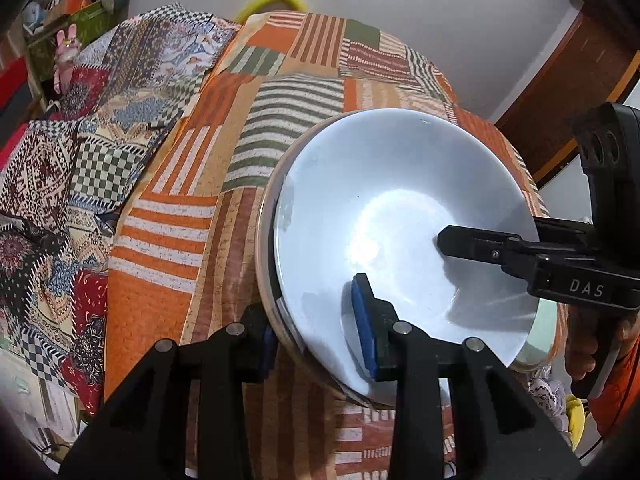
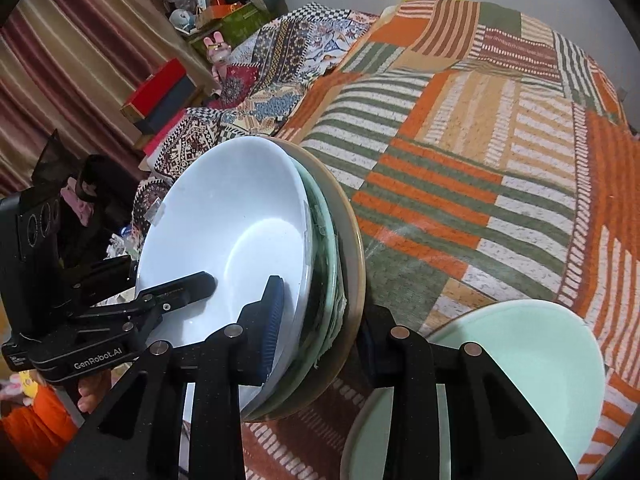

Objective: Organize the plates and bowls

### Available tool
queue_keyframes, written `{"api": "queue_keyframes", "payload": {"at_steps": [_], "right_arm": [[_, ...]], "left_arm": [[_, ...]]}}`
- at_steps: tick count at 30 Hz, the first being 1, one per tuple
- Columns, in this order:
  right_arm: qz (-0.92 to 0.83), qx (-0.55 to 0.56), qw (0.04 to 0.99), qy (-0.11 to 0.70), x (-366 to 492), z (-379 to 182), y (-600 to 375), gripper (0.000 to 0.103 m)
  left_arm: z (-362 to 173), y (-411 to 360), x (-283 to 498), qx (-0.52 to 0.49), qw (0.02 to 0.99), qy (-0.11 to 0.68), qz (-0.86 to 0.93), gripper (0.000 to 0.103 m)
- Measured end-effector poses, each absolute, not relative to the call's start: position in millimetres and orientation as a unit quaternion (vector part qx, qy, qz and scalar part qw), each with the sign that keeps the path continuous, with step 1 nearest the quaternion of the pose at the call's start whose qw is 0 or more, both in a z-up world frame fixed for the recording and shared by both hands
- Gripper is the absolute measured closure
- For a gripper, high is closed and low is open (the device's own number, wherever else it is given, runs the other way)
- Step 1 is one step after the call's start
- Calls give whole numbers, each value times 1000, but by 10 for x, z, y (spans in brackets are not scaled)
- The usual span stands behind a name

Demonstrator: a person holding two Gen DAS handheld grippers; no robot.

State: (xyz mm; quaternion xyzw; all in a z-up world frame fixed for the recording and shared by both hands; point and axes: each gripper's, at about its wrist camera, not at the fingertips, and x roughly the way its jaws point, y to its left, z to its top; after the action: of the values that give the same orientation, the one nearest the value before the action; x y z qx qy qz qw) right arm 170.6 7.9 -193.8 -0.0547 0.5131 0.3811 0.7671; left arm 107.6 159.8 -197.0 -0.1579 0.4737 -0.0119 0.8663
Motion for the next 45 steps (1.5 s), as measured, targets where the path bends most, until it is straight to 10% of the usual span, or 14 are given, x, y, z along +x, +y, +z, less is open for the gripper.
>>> {"api": "queue_keyframes", "payload": {"at_steps": [45], "right_arm": [[295,1,809,508,1542,-1709,-1359,73]], "left_arm": [[-1737,192,1382,-91,859,490,-117,69]]}}
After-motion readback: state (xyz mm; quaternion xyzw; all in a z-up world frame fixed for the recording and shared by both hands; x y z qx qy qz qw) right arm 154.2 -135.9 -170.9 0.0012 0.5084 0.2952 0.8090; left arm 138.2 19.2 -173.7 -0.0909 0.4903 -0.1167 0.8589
